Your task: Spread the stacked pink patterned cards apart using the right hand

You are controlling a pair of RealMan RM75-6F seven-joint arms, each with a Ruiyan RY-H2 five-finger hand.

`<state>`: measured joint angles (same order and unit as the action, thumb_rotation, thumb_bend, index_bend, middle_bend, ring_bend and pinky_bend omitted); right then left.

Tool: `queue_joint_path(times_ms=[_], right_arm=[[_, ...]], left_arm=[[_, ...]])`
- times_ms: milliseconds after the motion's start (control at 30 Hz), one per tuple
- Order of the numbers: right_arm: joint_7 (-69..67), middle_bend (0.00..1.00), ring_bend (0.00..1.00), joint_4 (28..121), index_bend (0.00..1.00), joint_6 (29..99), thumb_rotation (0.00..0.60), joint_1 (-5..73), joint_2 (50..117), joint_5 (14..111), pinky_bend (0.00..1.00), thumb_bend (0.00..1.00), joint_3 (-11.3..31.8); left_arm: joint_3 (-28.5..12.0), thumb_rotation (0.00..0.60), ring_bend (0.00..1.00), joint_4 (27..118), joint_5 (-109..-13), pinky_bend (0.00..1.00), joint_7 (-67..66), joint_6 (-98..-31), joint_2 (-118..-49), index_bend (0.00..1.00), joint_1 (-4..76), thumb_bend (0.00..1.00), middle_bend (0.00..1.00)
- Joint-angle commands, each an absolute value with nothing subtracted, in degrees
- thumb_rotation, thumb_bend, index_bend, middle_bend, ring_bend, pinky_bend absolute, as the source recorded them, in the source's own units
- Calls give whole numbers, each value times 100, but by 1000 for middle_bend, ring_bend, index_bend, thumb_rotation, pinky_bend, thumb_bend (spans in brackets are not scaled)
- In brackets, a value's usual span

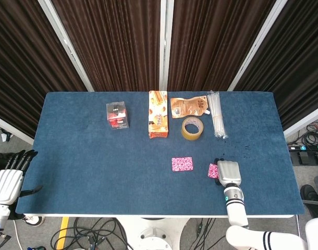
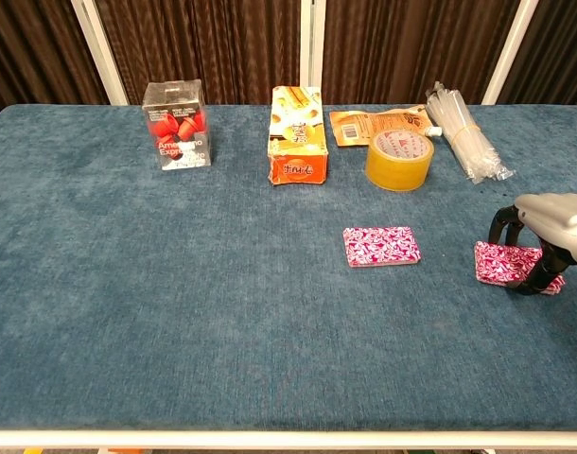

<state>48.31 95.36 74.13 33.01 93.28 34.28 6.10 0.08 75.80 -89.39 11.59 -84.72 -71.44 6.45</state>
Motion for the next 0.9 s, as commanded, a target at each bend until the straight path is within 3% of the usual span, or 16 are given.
queue_joint_path(times_ms=[33,900], right_arm=[[4832,434,678,9555,424,7430,600,3296,9320,3451,770,244,615],[4939,453,680,9673,447,7484,600,3299,9236,3443,770,257,693]], left_arm=[[9,600,0,7580,-8942,97,1163,-8477,-7144,102,643,0,71],[23,600,0,7583,-8948,97,1168,-8475,-7143,102,636,0,71]])
